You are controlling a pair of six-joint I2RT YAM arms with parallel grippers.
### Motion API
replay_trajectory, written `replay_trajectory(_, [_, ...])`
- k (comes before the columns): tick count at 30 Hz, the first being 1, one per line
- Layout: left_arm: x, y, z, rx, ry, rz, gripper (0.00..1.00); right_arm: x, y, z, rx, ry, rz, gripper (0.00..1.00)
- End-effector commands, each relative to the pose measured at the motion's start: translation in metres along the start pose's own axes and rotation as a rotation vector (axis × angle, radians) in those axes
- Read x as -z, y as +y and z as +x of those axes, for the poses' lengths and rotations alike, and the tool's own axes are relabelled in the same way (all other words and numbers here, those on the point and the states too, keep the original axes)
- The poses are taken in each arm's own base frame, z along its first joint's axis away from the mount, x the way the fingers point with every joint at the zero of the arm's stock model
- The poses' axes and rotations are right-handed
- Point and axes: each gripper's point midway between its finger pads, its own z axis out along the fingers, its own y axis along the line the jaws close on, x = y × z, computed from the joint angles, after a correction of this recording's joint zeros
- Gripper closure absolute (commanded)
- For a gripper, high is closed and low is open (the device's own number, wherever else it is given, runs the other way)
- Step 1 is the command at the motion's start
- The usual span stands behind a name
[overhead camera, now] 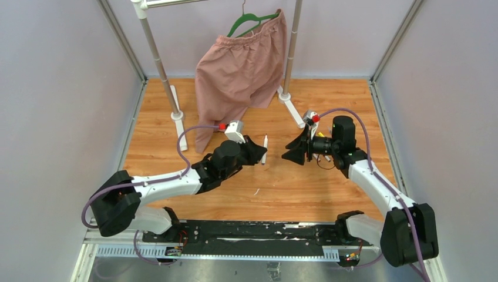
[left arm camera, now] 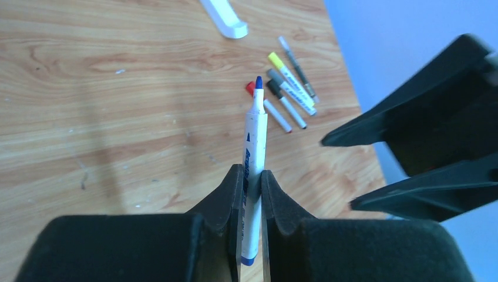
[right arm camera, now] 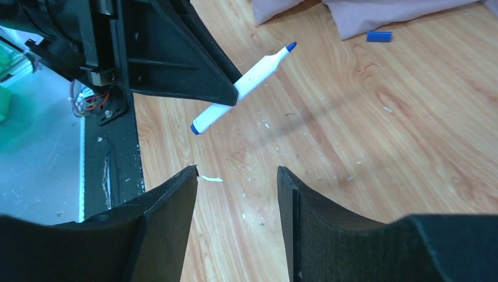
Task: Insert the pens into the pen caps
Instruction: Pick up the pen from the center of the board.
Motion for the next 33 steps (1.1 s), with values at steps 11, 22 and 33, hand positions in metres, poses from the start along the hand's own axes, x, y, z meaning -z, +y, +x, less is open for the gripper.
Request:
replay_trajectory(11, [0.000, -0.054, -0.029, 0.142, -0.168, 0.260, 1.00, -0.037, 0.025, 0.002, -0.238, -0.035, -0.083, 0.39])
replay_trajectory(22, [-0.002, -0.065, -0.023, 0.161, -0.175, 0.311, 1.00, -0.043, 0.022, 0.001, -0.318, -0.035, -0.049, 0.47])
replay_trajectory(33, [0.001, -0.069, -0.022, 0.152, -0.189, 0.348, 0.94, -0.041, 0.023, -0.006, -0.287, -0.050, -0.041, 1.00])
